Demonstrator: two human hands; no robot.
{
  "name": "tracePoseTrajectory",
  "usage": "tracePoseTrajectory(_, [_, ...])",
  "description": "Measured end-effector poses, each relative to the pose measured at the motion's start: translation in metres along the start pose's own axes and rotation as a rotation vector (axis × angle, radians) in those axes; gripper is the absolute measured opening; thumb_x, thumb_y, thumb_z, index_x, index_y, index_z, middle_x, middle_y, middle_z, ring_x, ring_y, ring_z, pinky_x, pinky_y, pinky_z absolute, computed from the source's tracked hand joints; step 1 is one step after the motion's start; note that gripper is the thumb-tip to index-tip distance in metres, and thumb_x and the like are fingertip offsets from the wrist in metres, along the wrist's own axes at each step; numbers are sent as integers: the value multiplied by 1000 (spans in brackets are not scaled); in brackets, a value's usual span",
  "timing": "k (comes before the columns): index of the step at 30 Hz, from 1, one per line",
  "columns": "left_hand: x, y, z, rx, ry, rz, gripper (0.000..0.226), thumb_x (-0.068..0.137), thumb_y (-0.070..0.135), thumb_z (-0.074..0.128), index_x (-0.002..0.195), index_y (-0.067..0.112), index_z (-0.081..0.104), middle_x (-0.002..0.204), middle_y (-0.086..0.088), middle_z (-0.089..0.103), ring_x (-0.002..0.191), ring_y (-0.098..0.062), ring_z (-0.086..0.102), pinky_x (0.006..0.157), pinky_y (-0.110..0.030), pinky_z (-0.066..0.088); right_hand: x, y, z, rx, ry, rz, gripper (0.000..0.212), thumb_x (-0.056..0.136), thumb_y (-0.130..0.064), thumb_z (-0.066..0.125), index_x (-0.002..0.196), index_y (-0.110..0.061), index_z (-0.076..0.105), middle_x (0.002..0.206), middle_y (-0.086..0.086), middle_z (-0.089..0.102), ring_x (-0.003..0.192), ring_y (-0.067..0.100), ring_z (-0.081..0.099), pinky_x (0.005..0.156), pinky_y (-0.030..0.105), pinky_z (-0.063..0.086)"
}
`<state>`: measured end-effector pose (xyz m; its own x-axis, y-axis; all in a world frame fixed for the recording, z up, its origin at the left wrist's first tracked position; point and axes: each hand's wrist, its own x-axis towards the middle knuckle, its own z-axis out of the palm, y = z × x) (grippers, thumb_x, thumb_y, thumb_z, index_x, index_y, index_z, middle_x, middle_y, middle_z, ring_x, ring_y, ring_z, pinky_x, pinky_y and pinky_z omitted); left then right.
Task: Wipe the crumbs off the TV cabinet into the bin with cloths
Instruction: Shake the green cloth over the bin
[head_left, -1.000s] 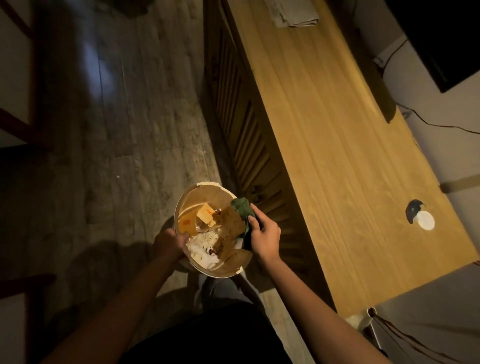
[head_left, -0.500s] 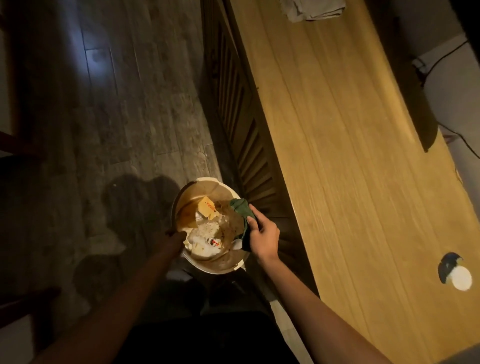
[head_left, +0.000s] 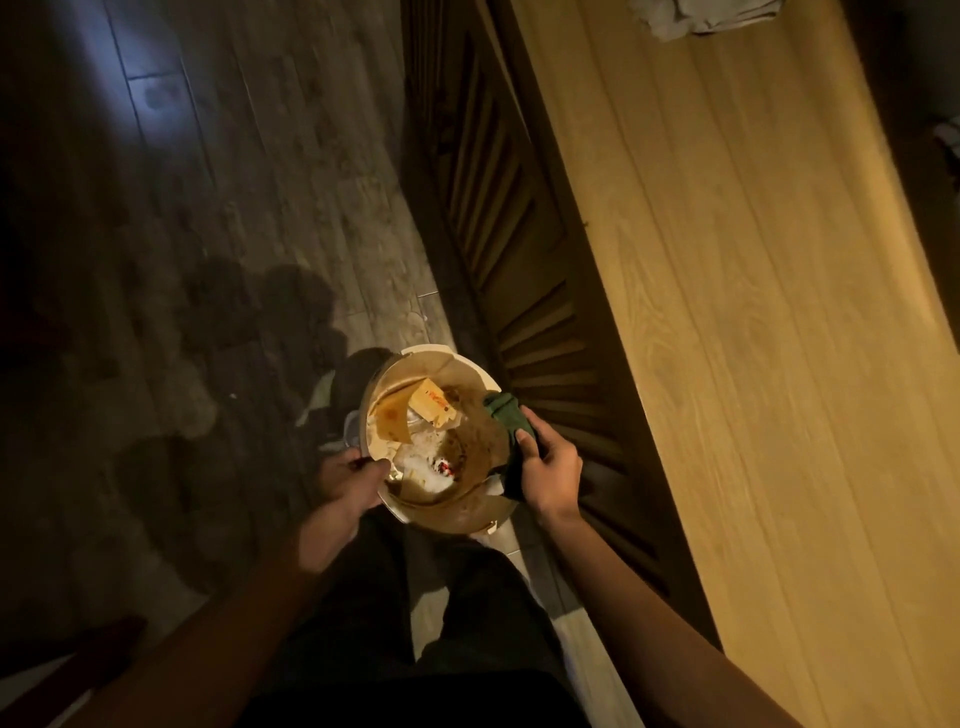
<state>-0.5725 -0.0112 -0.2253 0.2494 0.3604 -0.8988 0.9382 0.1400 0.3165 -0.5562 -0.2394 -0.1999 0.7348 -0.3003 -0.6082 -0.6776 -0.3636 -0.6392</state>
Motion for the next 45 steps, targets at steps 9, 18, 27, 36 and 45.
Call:
tracePoseTrajectory(9, [106, 51, -7, 161, -19, 75, 31, 87, 4, 72, 118, 1, 70, 114, -18, 72, 92, -21, 61, 77, -32, 47, 71, -20, 81, 106, 77, 105, 39, 102, -14, 60, 138, -27, 63, 138, -4, 66, 134, 15, 56, 118, 49, 42])
tracePoseTrajectory(18, [222, 61, 31, 125, -166, 128, 12, 91, 4, 66, 96, 16, 68, 92, -11, 73, 94, -33, 72, 75, -41, 61, 169, 7, 134, -82, 38, 6, 37, 103, -15, 58, 137, -29, 65, 136, -3, 68, 132, 19, 58, 120, 47, 37])
tracePoseTrajectory(27, [318, 39, 79, 188, -192, 178, 17, 89, 15, 69, 106, 11, 67, 95, -11, 71, 89, -26, 71, 83, -45, 61, 237, 52, 170, -116, 10, -25, 39, 103, -12, 58, 138, -26, 64, 136, -1, 68, 131, 16, 58, 119, 40, 41])
tracePoseTrajectory(36, [367, 19, 91, 114, -232, 161, 24, 92, 13, 67, 115, 14, 66, 98, -6, 71, 89, -20, 71, 68, -28, 57, 272, 76, 188, -126, -18, -29, 39, 103, -12, 58, 139, -24, 63, 138, -1, 66, 133, 18, 57, 120, 44, 40])
tracePoseTrajectory(45, [391, 8, 85, 153, -220, 187, 16, 87, 16, 70, 89, 32, 69, 87, 4, 73, 77, -11, 72, 57, -21, 55, 280, 87, 202, -157, -46, -41, 40, 103, -15, 58, 139, -30, 62, 139, 1, 66, 131, 22, 58, 115, 49, 45])
